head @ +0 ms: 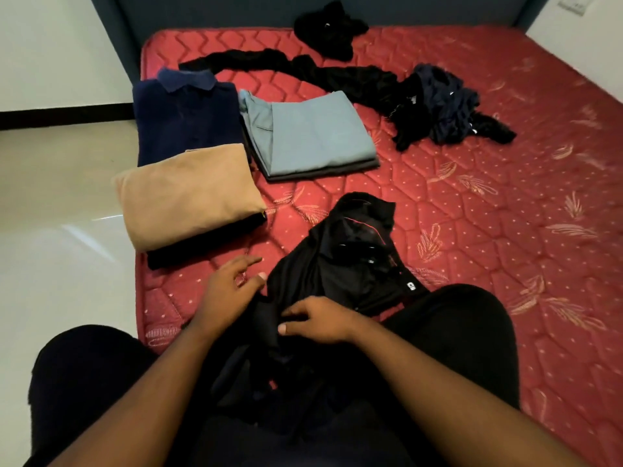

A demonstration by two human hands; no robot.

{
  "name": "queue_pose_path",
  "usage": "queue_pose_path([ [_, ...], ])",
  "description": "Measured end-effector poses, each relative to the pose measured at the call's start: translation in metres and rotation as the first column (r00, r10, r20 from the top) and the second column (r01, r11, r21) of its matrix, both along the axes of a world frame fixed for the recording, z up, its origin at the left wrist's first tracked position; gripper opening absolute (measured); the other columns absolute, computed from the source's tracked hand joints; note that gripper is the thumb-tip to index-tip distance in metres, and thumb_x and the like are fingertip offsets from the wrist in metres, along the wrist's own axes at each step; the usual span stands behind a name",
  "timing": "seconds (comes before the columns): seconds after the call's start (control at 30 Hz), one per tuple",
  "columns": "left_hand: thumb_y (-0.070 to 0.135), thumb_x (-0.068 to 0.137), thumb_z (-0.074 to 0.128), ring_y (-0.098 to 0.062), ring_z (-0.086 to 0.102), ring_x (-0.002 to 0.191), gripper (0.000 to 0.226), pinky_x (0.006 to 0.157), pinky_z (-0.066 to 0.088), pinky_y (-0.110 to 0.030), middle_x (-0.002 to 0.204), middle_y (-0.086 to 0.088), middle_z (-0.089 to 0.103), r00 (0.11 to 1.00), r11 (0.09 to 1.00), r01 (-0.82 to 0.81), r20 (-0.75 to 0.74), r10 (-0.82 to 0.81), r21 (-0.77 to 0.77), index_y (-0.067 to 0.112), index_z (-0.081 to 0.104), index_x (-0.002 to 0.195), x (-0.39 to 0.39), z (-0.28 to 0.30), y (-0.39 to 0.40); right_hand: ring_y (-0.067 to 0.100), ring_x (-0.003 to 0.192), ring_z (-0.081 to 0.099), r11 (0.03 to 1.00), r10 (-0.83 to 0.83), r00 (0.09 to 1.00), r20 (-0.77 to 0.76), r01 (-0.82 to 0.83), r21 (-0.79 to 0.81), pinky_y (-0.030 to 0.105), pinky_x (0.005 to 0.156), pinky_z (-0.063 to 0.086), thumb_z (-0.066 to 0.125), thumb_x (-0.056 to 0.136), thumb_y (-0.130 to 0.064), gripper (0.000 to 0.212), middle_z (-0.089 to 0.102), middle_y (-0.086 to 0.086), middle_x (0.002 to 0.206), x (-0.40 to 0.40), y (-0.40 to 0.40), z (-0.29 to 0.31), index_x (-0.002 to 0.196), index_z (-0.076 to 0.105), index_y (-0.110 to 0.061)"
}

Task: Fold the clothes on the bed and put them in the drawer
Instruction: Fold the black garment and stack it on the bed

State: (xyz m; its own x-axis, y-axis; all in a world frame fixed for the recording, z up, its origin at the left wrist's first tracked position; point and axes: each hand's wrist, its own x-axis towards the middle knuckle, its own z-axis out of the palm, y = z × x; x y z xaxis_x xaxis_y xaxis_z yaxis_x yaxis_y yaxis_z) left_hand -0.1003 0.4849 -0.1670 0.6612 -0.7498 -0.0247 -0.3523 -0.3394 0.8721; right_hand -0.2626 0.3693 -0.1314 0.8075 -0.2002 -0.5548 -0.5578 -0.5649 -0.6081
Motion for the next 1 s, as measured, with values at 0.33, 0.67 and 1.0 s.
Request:
queue_pose_path([
  [0.33,0.023,0.080,0.065,-0.020,0.053,0.126,0.063,0.109,0.039,-0.034,0.136,-0.004,0.057,0.950,0.940,0.286,0.074,-0.304,0.188,0.016,0.050,0.141,-0.020,0.016,-0.071,0.023,0.074,0.057,0.684,-0.678,0.728,0.099,0.675,-0.278,0.028,0.064,0.046,0.053,0.087,-0.001,0.030,0.061,0.014,0.104,-0.070,-0.170,0.003,0.112,0.056,-0.017],
  [0.67,0.031,0.090,0.067,-0.025,0.063,0.102,0.033,0.082,0.044,-0.028,0.104,-0.007,0.066,0.841,0.798,0.423,0.143,-0.522,0.429,0.019,0.063,0.120,-0.024,0.045,-0.159,0.004,0.055,0.059,0.925,-0.378,0.917,-0.127,0.369,-0.093,0.016,0.044,0.040,0.028,0.077,0.030,0.072,0.066,0.010,0.088,-0.101,-0.197,0.021,0.125,0.059,-0.014],
  [1.0,0.038,0.079,0.066,-0.018,0.066,0.071,0.007,0.078,0.057,-0.040,0.075,0.008,0.069,1.000,0.999,0.005,0.007,-0.005,0.051,0.032,0.066,0.075,-0.014,0.060,-0.130,0.012,0.069,0.052,0.859,-0.490,0.830,0.267,0.512,-0.015,0.028,0.065,0.045,0.067,0.089,-0.008,0.016,0.055,0.001,0.074,-0.088,-0.194,0.022,0.077,0.058,-0.015],
])
